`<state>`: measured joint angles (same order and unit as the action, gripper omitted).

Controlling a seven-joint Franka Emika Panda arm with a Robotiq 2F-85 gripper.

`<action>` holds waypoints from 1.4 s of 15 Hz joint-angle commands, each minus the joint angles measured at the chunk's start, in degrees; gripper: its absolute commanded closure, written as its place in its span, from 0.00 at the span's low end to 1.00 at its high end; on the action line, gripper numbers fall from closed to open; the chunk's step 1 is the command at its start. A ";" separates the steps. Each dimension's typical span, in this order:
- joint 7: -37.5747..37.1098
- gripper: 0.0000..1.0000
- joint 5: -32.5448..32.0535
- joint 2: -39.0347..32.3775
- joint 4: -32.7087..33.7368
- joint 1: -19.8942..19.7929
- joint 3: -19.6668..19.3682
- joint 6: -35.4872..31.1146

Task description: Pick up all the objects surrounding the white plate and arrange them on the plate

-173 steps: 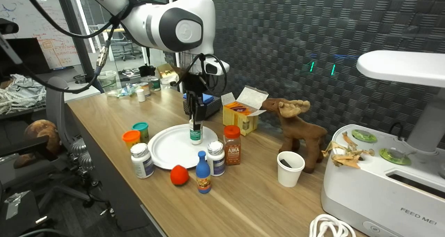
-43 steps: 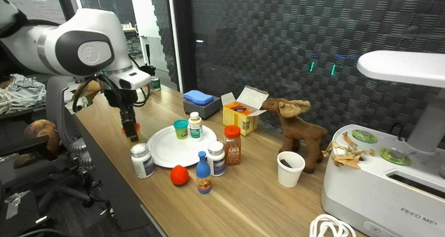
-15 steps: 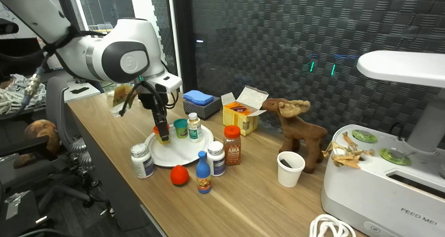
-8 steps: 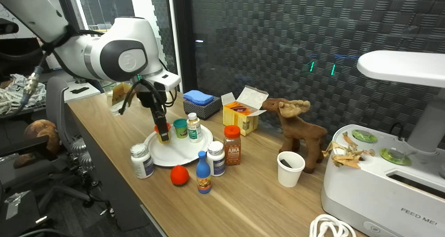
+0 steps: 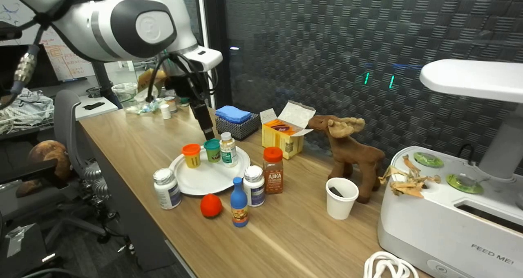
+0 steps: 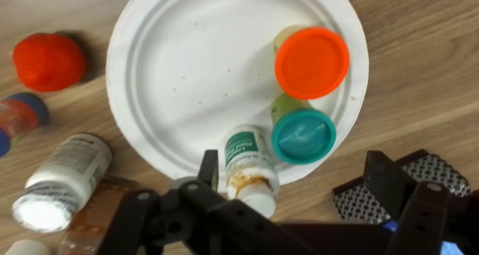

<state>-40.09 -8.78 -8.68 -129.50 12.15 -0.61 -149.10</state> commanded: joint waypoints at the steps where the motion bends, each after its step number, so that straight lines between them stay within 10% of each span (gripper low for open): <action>1: -0.73 0.00 -3.14 4.06 1.32 -3.23 -1.47 3.85; 10: 4.62 0.00 -6.97 -1.57 10.90 -9.92 -3.32 13.90; 21: 17.31 0.00 5.70 -9.35 14.95 -14.22 -4.19 12.90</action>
<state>-25.98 -6.40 -17.04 -116.30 -1.57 -4.61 -136.36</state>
